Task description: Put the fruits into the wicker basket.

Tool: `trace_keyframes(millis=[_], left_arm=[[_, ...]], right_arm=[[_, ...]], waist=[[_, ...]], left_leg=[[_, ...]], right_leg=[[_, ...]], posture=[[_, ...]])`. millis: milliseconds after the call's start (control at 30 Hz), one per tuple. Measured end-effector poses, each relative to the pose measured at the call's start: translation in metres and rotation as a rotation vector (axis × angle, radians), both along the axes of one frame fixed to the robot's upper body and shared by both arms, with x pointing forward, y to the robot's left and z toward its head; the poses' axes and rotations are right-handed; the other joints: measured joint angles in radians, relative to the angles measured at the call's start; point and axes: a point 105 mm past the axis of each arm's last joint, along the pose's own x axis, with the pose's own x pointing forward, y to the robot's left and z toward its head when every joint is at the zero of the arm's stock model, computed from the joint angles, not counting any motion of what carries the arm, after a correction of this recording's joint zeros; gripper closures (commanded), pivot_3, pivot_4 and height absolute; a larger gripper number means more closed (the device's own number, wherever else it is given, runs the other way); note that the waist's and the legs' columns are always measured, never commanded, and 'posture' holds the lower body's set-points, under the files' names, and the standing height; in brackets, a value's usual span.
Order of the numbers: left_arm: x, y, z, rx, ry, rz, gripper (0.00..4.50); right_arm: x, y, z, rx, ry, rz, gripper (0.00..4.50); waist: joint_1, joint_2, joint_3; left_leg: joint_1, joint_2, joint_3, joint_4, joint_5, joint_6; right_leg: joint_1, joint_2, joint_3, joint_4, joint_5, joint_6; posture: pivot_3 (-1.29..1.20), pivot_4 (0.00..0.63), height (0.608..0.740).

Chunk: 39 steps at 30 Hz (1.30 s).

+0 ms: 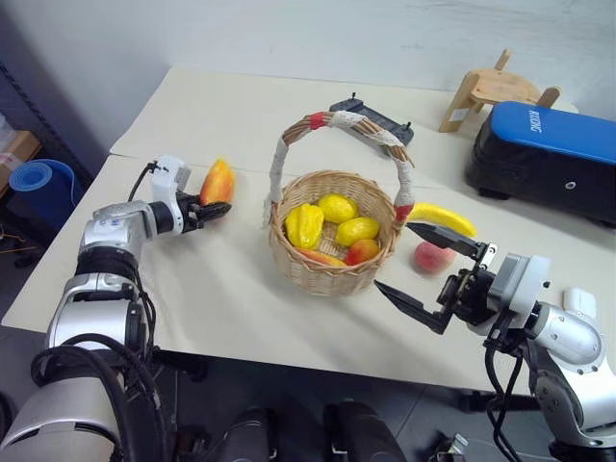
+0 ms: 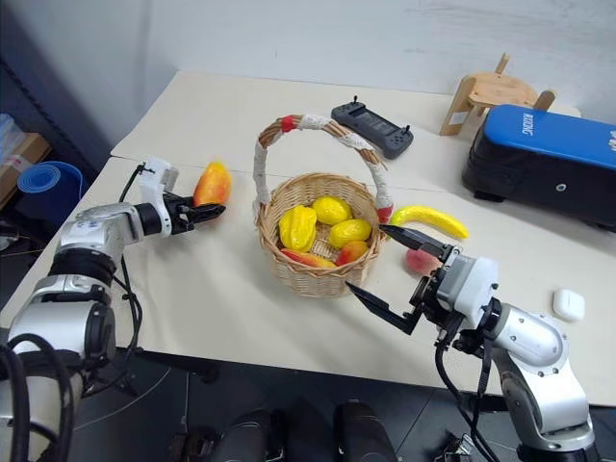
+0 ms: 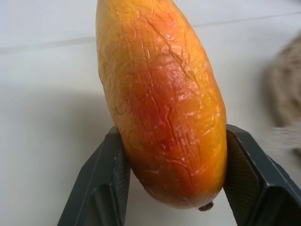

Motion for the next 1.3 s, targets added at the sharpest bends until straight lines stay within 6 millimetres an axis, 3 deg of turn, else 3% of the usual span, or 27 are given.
trace_keyframes(millis=[100, 233, 300, 400, 533, 733, 833, 933, 1067, 1133, 1233, 1300], left_arm=[[-0.03, 0.017, 0.02, 0.04, -0.103, -0.15, 2.27], [-0.091, 0.028, 0.025, 0.148, 0.053, -0.383, 2.27], [-0.108, 0.006, 0.028, 0.172, 0.085, -0.488, 2.27], [-0.125, -0.048, 0.05, 0.156, 0.007, -0.7, 2.27], [-0.111, -0.11, 0.063, 0.115, -0.042, -0.728, 2.27], [-0.084, -0.163, 0.053, 0.103, 0.05, -0.639, 2.27], [-0.066, -0.163, 0.044, 0.117, 0.052, -0.536, 1.33], [-0.07, -0.168, 0.049, 0.07, -0.012, -0.585, 0.49], [-0.087, -0.152, 0.071, 0.073, -0.236, -0.705, 0.49], [-0.095, -0.141, 0.076, 0.078, -0.264, -0.753, 0.49], [-0.106, -0.113, 0.077, 0.065, -0.289, -0.772, 0.49], [-0.11, -0.087, 0.068, 0.068, -0.304, -0.709, 0.49]], right_arm=[[0.001, -0.005, -0.001, -0.008, 0.002, -0.028, 0.0], [0.004, -0.033, 0.009, -0.011, -0.028, -0.16, 0.0], [0.003, -0.046, 0.009, -0.023, -0.013, -0.205, 0.0], [0.003, -0.051, 0.01, -0.02, -0.014, -0.225, 0.0], [0.006, -0.052, 0.01, -0.015, -0.006, -0.229, 0.0], [0.009, -0.047, 0.001, 0.014, 0.026, -0.217, 0.0], [0.008, -0.049, -0.006, 0.037, 0.038, -0.242, 0.0], [0.0, -0.053, -0.021, 0.049, 0.084, -0.279, 0.0], [-0.011, -0.073, -0.033, 0.065, 0.118, -0.386, 0.0], [-0.018, -0.089, -0.038, 0.069, 0.128, -0.456, 0.0], [-0.035, -0.116, -0.055, 0.039, 0.173, -0.562, 0.0], [-0.048, -0.133, -0.07, 0.034, 0.213, -0.634, 0.0]], waist=[[0.0, 0.0, 0.0], [-0.001, 0.001, 0.0], [0.012, 0.001, 0.0], [0.033, 0.001, 0.0], [0.029, 0.002, 0.0], [0.006, 0.003, 0.001], [0.002, 0.003, 0.001], [0.007, 0.003, 0.001], [0.005, 0.004, 0.001], [0.004, 0.004, 0.001], [0.004, 0.005, 0.001], [0.001, 0.006, 0.0]], left_leg=[[0.0, 0.0, 0.0, 0.0, 0.0, 0.0], [0.001, -0.001, -0.002, -0.001, 0.0, 0.001], [0.0, -0.002, -0.009, -0.001, 0.0, 0.001], [0.001, -0.003, -0.011, 0.0, 0.0, 0.003], [0.003, -0.003, -0.011, 0.0, 0.001, 0.004], [0.001, -0.001, -0.01, -0.001, 0.003, 0.001], [0.001, -0.001, -0.009, -0.002, 0.004, 0.0], [-0.002, -0.001, -0.008, -0.001, 0.004, -0.001], [0.0, -0.001, -0.005, -0.001, 0.004, -0.001], [0.0, -0.001, -0.005, -0.001, 0.005, -0.002], [0.002, -0.001, -0.005, -0.002, 0.005, -0.002], [0.002, -0.001, -0.005, -0.003, 0.005, -0.002]], right_leg=[[0.0, 0.0, 0.0, 0.001, 0.0, 0.0], [0.002, -0.001, 0.001, 0.0, 0.0, 0.0], [0.006, -0.001, 0.003, -0.001, 0.0, 0.0], [0.011, -0.003, 0.003, -0.004, 0.0, 0.002], [0.016, -0.001, 0.003, -0.009, 0.002, 0.004], [0.012, 0.003, 0.006, -0.009, 0.001, 0.005], [0.01, 0.004, 0.009, -0.007, 0.001, 0.005], [0.005, 0.004, 0.011, -0.003, 0.001, 0.005], [0.006, 0.004, 0.012, -0.002, 0.001, 0.005], [0.006, 0.004, 0.013, -0.001, 0.001, 0.005], [0.006, 0.004, 0.013, -0.001, 0.0, 0.004], [0.006, 0.004, 0.014, -0.002, 0.0, 0.004]], posture=[[0.0, 0.15, 0.74], [0.0, 0.15, 0.74], [0.0, 0.15, 0.74], [0.0, 0.15, 0.74], [0.0, 0.15, 0.74], [0.0, 0.15, 0.74], [0.0, 0.15, 0.74], [0.0, 0.15, 0.74], [0.0, 0.15, 0.74], [0.0, 0.15, 0.74], [0.0, 0.15, 0.74], [0.0, 0.15, 0.74]])
